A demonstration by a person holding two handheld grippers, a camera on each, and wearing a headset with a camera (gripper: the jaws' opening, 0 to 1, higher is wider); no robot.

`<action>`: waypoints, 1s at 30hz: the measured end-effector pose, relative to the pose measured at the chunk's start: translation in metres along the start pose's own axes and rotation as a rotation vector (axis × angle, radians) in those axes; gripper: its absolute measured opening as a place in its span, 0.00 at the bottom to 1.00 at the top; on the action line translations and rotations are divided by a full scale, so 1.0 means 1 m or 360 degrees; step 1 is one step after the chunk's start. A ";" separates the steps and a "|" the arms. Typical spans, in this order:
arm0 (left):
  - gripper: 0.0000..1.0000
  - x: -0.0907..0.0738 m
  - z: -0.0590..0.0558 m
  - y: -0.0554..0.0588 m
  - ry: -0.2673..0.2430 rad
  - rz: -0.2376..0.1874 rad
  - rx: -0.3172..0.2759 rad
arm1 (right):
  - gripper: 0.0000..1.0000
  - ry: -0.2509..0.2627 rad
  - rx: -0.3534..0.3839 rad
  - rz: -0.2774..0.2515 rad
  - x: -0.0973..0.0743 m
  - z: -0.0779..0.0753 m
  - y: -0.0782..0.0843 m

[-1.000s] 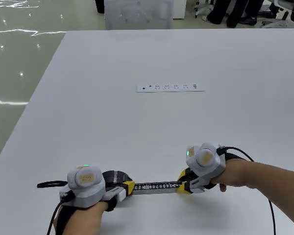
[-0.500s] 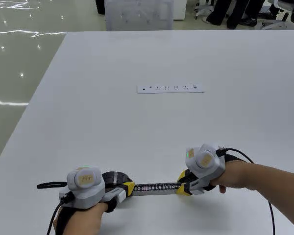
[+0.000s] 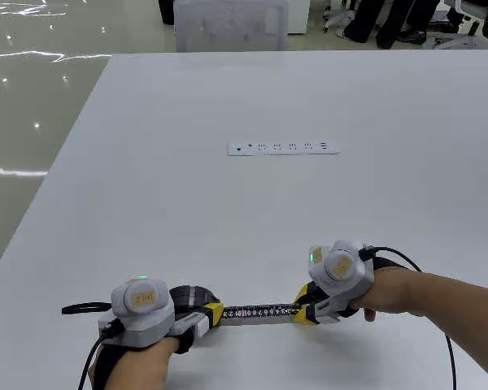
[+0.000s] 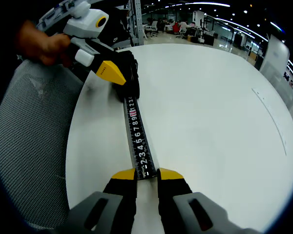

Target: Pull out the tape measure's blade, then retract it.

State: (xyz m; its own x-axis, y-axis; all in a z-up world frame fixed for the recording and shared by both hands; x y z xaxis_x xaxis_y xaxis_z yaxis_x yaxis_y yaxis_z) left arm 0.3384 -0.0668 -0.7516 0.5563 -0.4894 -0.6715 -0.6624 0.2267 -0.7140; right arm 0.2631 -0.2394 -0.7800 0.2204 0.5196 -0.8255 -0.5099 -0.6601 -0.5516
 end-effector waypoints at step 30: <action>0.57 -0.001 0.000 0.000 0.0015 0.0020 -0.0009 | 0.14 -0.0006 0.0000 -0.0016 0.006 0.001 -0.008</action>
Point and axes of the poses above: the centre of the closed fingertips' face, and the gripper's own axes: x roughly forward along the fingers, z roughly to its left, y roughly out of its underside, the point moved 2 cm from there along -x, roughly backward along the fingers, and after that the axes turned 5 degrees about -y, right-handed, at the moved point
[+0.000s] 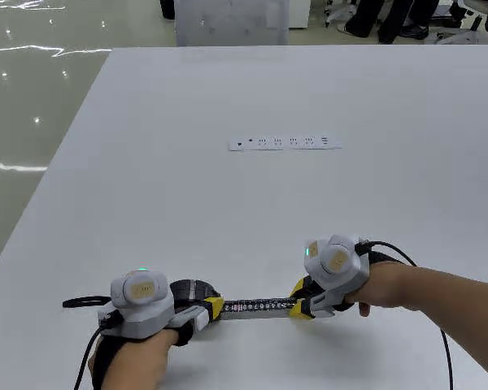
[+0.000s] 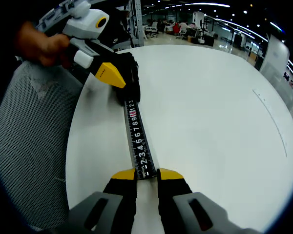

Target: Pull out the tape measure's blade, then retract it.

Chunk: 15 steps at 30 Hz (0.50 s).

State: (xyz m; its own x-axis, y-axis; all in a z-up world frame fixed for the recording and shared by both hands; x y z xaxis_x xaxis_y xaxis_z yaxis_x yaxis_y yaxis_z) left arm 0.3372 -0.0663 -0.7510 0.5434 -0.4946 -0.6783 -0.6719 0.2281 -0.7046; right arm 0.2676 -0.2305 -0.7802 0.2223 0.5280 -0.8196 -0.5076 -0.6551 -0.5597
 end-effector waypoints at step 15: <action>0.57 0.001 0.001 0.000 0.0006 -0.0006 -0.0002 | 0.14 0.0004 0.0002 -0.0027 0.008 0.002 -0.009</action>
Point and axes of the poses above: the centre of the closed fingertips' face, and the gripper's own axes: x roughly forward along the fingers, z roughly to its left, y roughly out of its underside, the point moved 2 cm from there along -x, roughly backward along the fingers, and after that the axes turned 5 degrees about -y, right-handed, at the moved point
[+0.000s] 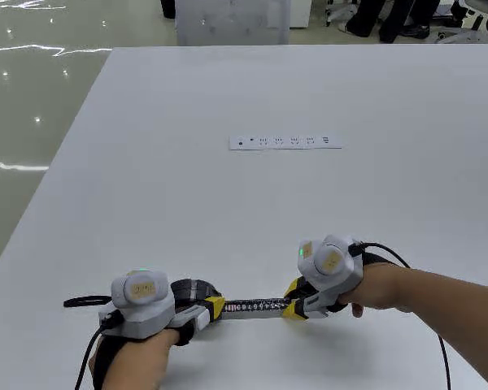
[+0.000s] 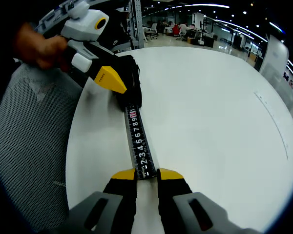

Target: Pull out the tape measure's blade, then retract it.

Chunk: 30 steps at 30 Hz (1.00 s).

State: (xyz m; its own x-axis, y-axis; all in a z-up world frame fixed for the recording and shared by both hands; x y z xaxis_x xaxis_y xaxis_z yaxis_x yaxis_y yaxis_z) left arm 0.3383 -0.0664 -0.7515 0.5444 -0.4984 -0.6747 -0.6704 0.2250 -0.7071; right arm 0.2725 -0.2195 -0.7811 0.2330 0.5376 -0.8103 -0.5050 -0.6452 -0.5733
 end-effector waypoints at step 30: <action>0.57 -0.001 0.000 0.000 0.0003 -0.0001 -0.0005 | 0.14 0.0021 0.0031 -0.0058 0.015 0.004 -0.018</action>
Point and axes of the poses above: the centre of the closed fingertips' face, and the gripper's own axes: x roughly forward along the fingers, z roughly to its left, y roughly out of its underside, the point moved 2 cm from there along -x, roughly backward along the fingers, and after that the axes turned 5 degrees about -y, right-handed, at the moved point
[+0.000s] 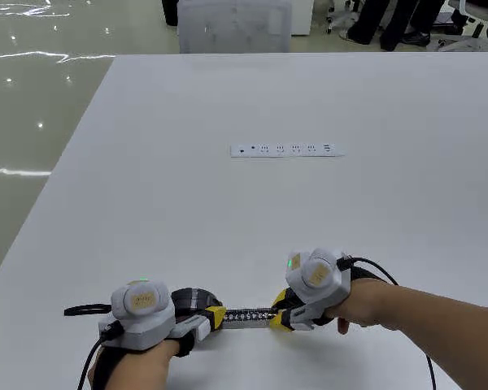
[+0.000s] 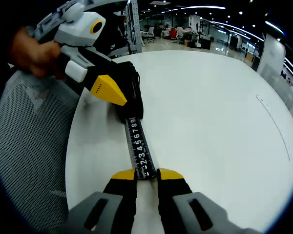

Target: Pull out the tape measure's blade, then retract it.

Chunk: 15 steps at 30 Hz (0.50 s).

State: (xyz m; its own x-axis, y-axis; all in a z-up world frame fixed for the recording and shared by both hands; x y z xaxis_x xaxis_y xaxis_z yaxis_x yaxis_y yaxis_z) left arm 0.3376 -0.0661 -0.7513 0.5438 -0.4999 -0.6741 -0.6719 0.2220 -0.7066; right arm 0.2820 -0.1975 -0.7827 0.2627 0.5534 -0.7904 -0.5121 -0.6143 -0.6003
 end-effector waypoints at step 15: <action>0.57 0.000 -0.001 0.000 0.0002 0.0000 -0.0004 | 0.14 0.0003 0.0000 -0.0034 0.010 0.004 -0.012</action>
State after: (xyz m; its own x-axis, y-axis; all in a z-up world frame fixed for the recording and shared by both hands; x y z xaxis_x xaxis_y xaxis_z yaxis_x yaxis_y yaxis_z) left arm 0.3377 -0.0669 -0.7511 0.5429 -0.5010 -0.6740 -0.6733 0.2201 -0.7059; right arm 0.2876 -0.1819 -0.7829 0.2750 0.5656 -0.7775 -0.5062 -0.6023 -0.6172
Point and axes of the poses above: the centre of the closed fingertips' face, and the gripper's own axes: x roughly forward along the fingers, z roughly to its left, y roughly out of its underside, the point moved 2 cm from there along -x, roughly backward along the fingers, and after that the axes turned 5 degrees about -y, right-handed, at the moved point
